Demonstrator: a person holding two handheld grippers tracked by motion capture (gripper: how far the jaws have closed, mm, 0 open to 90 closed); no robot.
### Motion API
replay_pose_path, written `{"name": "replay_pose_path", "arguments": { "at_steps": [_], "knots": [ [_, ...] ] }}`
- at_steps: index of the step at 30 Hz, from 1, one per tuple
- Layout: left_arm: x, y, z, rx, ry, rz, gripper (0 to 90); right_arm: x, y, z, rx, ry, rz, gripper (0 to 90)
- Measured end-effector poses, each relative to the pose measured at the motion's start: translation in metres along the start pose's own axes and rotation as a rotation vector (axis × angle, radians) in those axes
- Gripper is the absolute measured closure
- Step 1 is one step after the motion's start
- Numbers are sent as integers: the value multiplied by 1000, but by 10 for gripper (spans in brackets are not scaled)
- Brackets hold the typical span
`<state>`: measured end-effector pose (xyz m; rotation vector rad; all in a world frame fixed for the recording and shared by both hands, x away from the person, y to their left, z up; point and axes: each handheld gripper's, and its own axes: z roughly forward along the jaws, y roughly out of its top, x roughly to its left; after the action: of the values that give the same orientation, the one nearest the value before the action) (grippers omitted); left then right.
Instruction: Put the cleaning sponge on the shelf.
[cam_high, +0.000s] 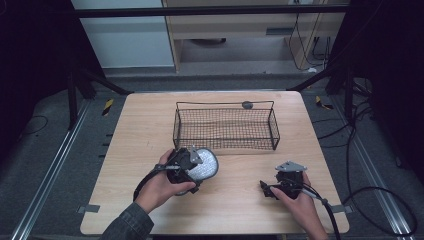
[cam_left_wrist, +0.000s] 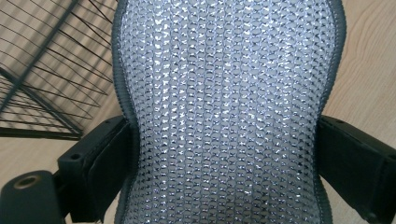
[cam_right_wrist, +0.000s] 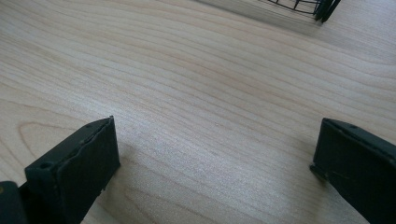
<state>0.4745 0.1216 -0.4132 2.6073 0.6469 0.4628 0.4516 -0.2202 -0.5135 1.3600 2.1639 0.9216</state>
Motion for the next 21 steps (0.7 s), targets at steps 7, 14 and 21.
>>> {"name": "replay_pose_path", "arguments": {
  "at_steps": [7,14,21],
  "knots": [
    [13,13,-21,-21,48,28,73,0,0,0,0,0,0,5],
    [25,21,-26,-24,73,48,73,0,0,0,0,-2,0,5],
    [34,32,-29,-33,89,66,74,0,0,0,1,-2,2,5]
  ]
}}
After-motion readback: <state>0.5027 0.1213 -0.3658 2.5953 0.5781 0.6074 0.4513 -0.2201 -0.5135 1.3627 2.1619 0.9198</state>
